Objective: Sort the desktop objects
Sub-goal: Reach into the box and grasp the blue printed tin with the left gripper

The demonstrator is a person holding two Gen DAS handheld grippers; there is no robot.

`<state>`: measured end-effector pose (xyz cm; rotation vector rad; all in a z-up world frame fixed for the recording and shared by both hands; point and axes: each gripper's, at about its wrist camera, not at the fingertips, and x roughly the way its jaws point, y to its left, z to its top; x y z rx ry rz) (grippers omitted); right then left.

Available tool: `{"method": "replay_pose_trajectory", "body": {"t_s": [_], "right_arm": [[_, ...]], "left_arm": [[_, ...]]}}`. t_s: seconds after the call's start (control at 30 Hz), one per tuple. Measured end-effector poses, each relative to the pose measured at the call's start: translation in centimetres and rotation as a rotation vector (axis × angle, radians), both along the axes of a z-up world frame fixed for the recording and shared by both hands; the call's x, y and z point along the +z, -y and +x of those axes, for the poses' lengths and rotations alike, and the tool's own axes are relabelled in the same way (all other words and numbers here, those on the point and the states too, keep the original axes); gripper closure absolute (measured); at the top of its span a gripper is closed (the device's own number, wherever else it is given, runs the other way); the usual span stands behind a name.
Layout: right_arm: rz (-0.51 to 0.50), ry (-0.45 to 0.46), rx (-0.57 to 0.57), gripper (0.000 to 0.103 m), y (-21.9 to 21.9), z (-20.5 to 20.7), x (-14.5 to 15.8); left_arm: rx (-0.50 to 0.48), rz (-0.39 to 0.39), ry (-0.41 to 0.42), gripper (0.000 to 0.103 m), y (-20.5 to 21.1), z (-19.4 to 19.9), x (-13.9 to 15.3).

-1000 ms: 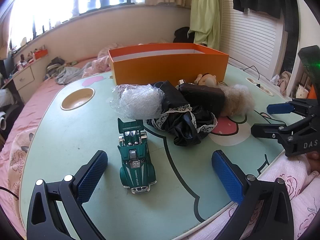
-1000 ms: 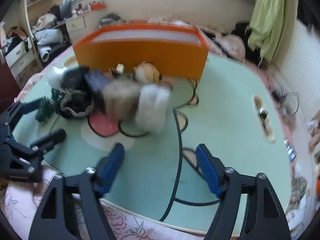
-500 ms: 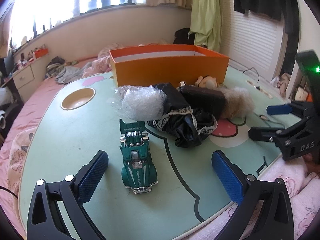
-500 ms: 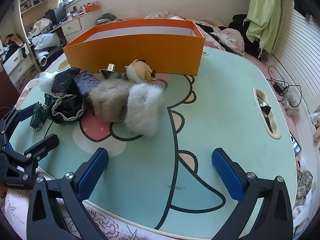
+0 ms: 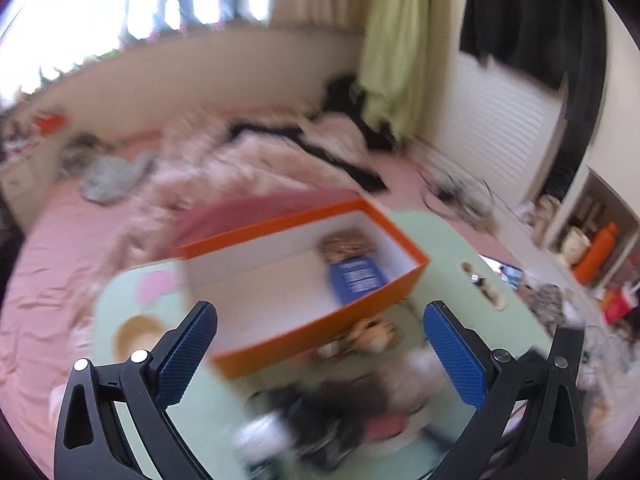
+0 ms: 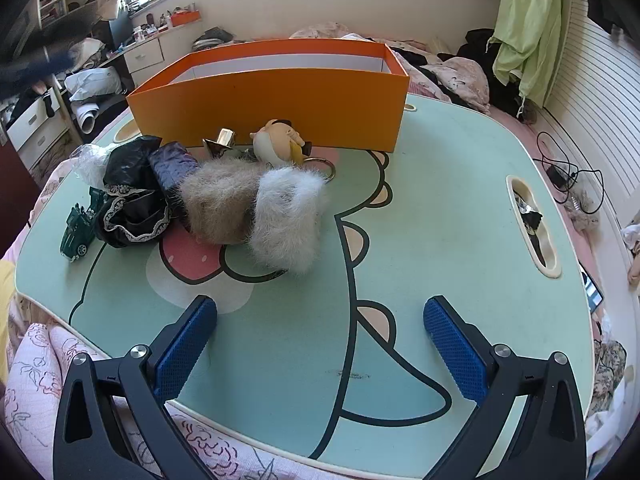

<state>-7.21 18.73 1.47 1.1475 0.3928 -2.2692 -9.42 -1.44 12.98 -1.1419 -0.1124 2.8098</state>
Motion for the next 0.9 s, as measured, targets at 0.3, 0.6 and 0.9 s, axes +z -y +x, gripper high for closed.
{"method": "replay_pose_trajectory", "body": {"t_s": [0.3, 0.6, 0.9], "right_arm": [[-0.007, -0.005, 0.003, 0.000, 0.1, 0.3, 0.3], [-0.013, -0.007, 0.005, 0.000, -0.1, 0.3, 0.2], [-0.015, -0.004, 0.004, 0.000, -0.1, 0.2, 0.3]], "left_arm": [[0.040, 0.056, 0.444, 0.006, -3.6, -14.3, -6.4], [0.082, 0.023, 0.539, 0.014, -5.0, -16.2, -11.1], [0.038, 0.015, 0.515, 0.035, -3.5, -15.0, -10.8]]}}
